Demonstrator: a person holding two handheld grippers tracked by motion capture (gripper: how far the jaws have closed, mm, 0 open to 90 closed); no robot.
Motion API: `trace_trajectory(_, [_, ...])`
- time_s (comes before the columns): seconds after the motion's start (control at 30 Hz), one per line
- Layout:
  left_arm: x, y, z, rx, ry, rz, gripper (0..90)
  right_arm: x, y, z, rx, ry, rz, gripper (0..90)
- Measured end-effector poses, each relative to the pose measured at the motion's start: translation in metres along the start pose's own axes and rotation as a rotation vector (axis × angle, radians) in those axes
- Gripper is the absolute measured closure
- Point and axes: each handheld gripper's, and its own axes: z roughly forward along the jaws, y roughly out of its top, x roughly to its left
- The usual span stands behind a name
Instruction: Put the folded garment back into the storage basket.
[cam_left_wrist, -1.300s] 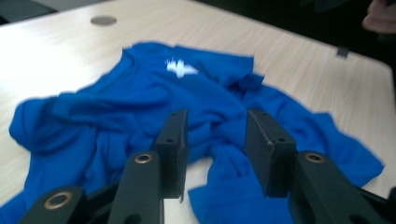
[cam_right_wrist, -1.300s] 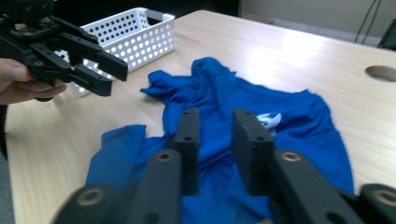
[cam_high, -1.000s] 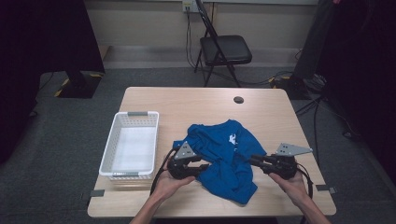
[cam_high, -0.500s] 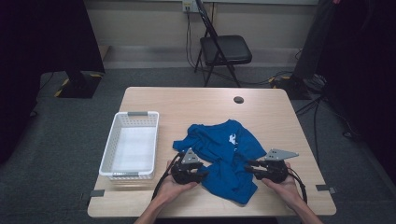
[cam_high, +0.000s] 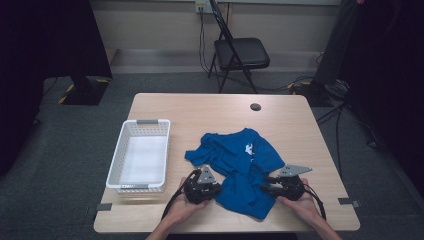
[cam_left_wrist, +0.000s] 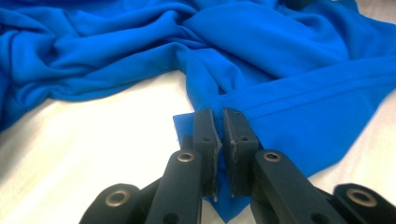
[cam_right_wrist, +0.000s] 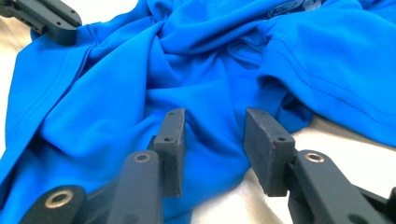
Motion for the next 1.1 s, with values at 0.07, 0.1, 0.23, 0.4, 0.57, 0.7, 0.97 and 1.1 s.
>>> trace_trajectory(0.07, [-0.003, -0.002, -0.004, 0.011, -0.012, 0.000, 85.3, 0.001, -0.001, -0.001, 0.001, 0.001, -0.001, 58.5])
trace_trajectory(0.1, [-0.004, -0.005, -0.006, 0.012, -0.015, 0.000, 85.4, 0.002, -0.001, -0.001, 0.002, -0.001, -0.005, 58.4])
trace_trajectory(0.23, [-0.012, -0.011, -0.015, 0.027, -0.026, 0.007, 85.3, 0.005, -0.002, -0.003, 0.007, 0.001, -0.010, 57.7])
trace_trajectory(0.4, [-0.023, -0.021, -0.028, 0.049, -0.048, -0.005, 85.2, 0.012, -0.008, -0.009, 0.016, 0.014, -0.022, 57.8])
trace_trajectory(0.57, [-0.028, -0.030, -0.038, 0.059, -0.065, -0.006, 85.0, 0.016, -0.015, -0.018, 0.026, 0.031, -0.025, 58.0])
trace_trajectory(0.7, [-0.033, -0.035, -0.046, 0.067, -0.078, -0.008, 84.6, 0.017, -0.020, -0.025, 0.031, 0.045, -0.012, 58.0])
trace_trajectory(0.97, [-0.027, -0.026, -0.058, -0.058, -0.083, -0.041, 77.6, 0.013, -0.017, -0.034, 0.022, 0.071, 0.012, 57.1])
trace_trajectory(1.1, [-0.014, -0.008, -0.047, -0.082, -0.035, -0.056, 75.1, 0.002, -0.004, -0.036, -0.046, 0.033, 0.027, 64.1])
